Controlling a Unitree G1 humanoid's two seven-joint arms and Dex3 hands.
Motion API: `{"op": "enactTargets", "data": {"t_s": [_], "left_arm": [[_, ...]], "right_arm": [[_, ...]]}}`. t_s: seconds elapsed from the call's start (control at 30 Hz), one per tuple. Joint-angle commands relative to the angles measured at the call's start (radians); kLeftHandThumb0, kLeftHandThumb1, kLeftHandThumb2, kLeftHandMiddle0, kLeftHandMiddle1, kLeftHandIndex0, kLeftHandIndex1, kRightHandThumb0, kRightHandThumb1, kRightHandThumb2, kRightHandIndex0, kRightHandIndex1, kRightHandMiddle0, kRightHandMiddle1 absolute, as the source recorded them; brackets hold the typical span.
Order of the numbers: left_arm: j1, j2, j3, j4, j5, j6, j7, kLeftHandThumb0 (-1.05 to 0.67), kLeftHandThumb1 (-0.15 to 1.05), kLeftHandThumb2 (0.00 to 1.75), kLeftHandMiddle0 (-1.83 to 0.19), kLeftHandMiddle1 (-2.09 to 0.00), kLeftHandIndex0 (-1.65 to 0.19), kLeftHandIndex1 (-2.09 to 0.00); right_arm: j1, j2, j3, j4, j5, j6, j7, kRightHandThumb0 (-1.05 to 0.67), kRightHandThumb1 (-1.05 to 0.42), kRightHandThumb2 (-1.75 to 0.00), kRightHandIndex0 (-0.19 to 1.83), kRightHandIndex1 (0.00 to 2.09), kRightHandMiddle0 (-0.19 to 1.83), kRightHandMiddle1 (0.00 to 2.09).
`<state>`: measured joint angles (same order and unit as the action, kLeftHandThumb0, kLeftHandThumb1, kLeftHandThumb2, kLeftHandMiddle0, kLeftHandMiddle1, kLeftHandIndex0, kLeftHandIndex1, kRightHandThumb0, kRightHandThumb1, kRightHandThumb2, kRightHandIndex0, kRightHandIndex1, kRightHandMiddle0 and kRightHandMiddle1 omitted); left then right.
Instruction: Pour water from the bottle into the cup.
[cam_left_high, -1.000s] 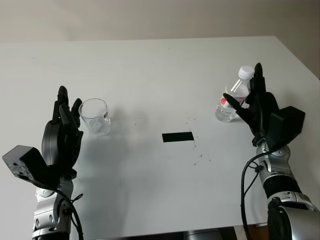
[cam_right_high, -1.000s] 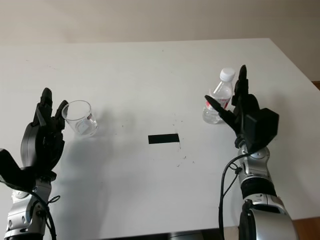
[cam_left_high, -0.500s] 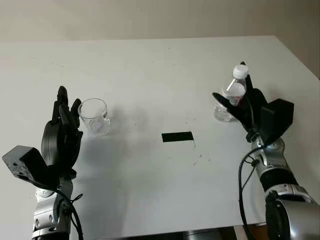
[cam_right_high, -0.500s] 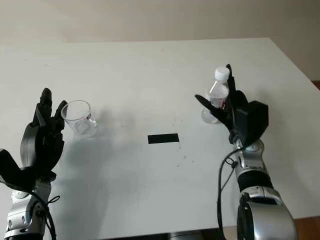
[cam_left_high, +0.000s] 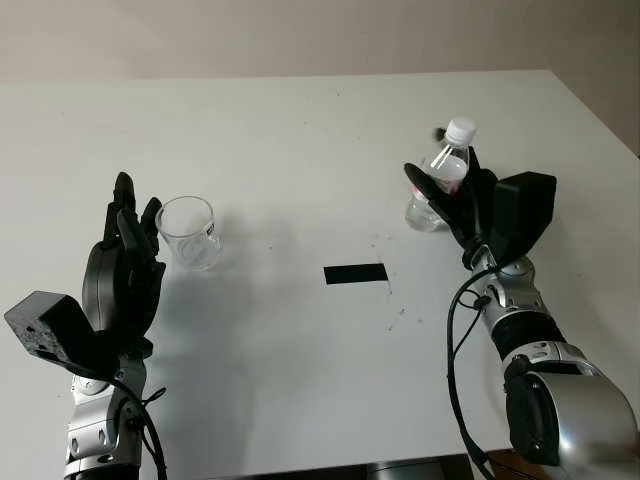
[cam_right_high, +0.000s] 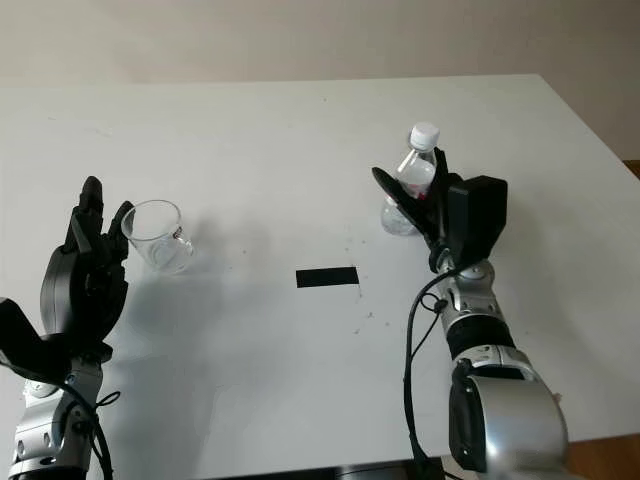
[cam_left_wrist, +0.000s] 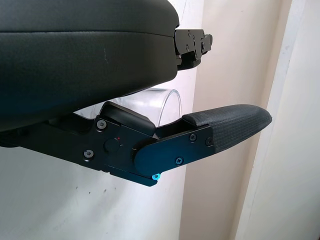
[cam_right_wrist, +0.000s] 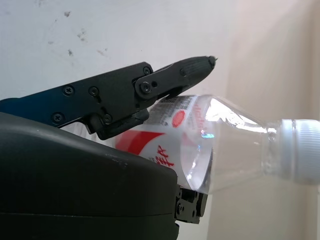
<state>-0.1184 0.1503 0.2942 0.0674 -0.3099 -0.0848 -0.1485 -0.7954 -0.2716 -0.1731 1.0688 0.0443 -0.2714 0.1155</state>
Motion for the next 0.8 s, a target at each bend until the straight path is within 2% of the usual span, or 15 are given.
{"op": "enactTargets", "data": {"t_s": [0.0, 0.03, 0.13, 0.17, 0.27, 0.33, 0.4, 0.57, 0.77], "left_arm": [[0.009, -0.005, 0.000, -0.010, 0.002, -0.014, -0.001, -0.90, 1.05, 0.74, 0.19, -0.40, 0.08, 0.00], [0.008, -0.006, 0.001, -0.009, 0.000, -0.015, -0.002, -0.89, 1.05, 0.74, 0.19, -0.38, 0.09, 0.00], [0.006, -0.007, 0.001, -0.004, -0.002, -0.018, -0.003, -0.89, 1.05, 0.74, 0.19, -0.37, 0.09, 0.00], [0.005, -0.006, 0.001, -0.002, -0.002, -0.019, -0.004, -0.90, 1.05, 0.74, 0.19, -0.37, 0.09, 0.00], [0.004, -0.006, 0.000, -0.011, -0.003, -0.009, -0.001, -0.89, 1.05, 0.74, 0.19, -0.36, 0.10, 0.00], [0.003, -0.006, -0.001, -0.011, 0.000, -0.009, 0.002, -0.89, 1.05, 0.74, 0.19, -0.35, 0.10, 0.00], [0.001, -0.006, 0.000, -0.008, 0.001, -0.010, 0.004, -0.89, 1.05, 0.75, 0.19, -0.37, 0.10, 0.00], [-0.003, -0.006, -0.002, -0.002, 0.001, -0.010, 0.005, -0.90, 1.05, 0.74, 0.19, -0.36, 0.10, 0.00], [-0.006, -0.009, -0.008, -0.005, 0.003, -0.006, 0.009, -0.89, 1.05, 0.75, 0.19, -0.39, 0.09, 0.00]], "right_arm": [[-0.018, -0.025, 0.025, 0.018, -0.031, 0.013, -0.004, -0.40, -0.97, -0.06, 0.40, 2.08, 0.12, 2.08], [-0.018, -0.033, 0.037, 0.022, -0.047, 0.015, -0.004, -0.40, -0.98, -0.06, 0.59, 2.09, 0.22, 2.09], [-0.015, -0.042, 0.040, 0.023, -0.050, 0.018, 0.022, -0.37, -1.03, -0.07, 0.91, 2.09, 0.42, 2.09], [-0.013, -0.043, 0.039, 0.023, -0.046, 0.016, 0.032, -0.35, -1.04, -0.10, 1.07, 2.09, 0.54, 2.09], [-0.009, -0.045, 0.047, 0.023, -0.057, 0.004, 0.036, -0.31, -1.05, -0.19, 1.31, 2.09, 0.94, 2.09], [-0.007, -0.048, 0.061, 0.019, -0.074, 0.000, 0.029, -0.28, -1.05, -0.23, 1.35, 2.09, 1.04, 2.09], [-0.007, -0.051, 0.073, 0.020, -0.091, -0.007, 0.020, -0.26, -1.05, -0.25, 1.33, 2.09, 1.07, 2.09], [-0.015, -0.046, 0.082, 0.032, -0.108, -0.020, -0.010, -0.23, -1.05, -0.27, 1.10, 2.09, 0.94, 2.09], [-0.075, -0.033, 0.113, 0.067, -0.146, -0.048, -0.039, -0.22, -1.05, -0.26, 1.07, 2.09, 0.91, 2.09]]}}
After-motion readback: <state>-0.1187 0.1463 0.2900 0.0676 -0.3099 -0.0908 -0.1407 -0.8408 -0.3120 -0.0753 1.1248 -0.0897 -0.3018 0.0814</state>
